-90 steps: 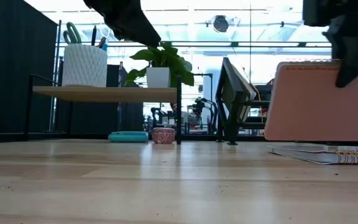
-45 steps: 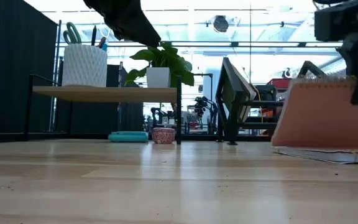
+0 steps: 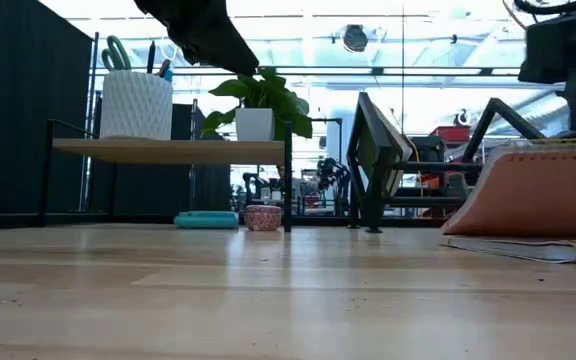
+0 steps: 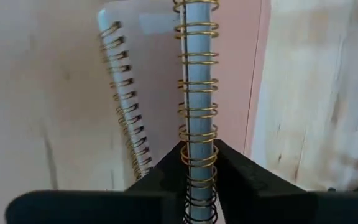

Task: Stock shelves
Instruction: Remove the pink notebook from the black bookshelf, then remove the green notebook from the black bookshelf

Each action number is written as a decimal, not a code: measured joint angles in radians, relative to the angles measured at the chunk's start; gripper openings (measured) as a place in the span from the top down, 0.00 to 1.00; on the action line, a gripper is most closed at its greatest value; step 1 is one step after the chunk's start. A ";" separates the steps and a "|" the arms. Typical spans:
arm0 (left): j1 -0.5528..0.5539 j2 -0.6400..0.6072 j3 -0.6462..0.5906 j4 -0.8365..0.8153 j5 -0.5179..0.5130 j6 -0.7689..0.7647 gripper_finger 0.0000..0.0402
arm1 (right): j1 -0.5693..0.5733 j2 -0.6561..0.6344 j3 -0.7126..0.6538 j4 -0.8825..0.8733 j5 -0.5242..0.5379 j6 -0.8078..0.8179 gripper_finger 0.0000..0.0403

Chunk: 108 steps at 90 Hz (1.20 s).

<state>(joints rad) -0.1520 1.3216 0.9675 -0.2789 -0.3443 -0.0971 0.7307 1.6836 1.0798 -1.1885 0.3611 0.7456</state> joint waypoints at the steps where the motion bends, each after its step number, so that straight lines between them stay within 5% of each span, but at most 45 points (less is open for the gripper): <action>1: 0.000 0.000 0.000 0.000 0.000 0.000 0.65 | 0.002 0.000 0.000 0.000 0.000 -0.001 0.84; 41: 0.000 0.000 0.000 0.000 0.000 0.000 0.65 | 0.037 0.000 0.000 0.012 -0.008 0.002 0.53; 61: 0.000 0.000 0.000 0.000 0.000 0.000 0.65 | 0.037 0.000 0.016 0.010 -0.108 0.000 0.51; 108: -0.001 0.000 0.000 0.000 0.000 0.000 0.65 | 0.037 0.000 0.047 0.046 -0.101 0.002 0.51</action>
<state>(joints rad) -0.1532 1.3216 0.9672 -0.2787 -0.3443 -0.0972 0.7677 1.6833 1.1265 -1.1425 0.2596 0.7475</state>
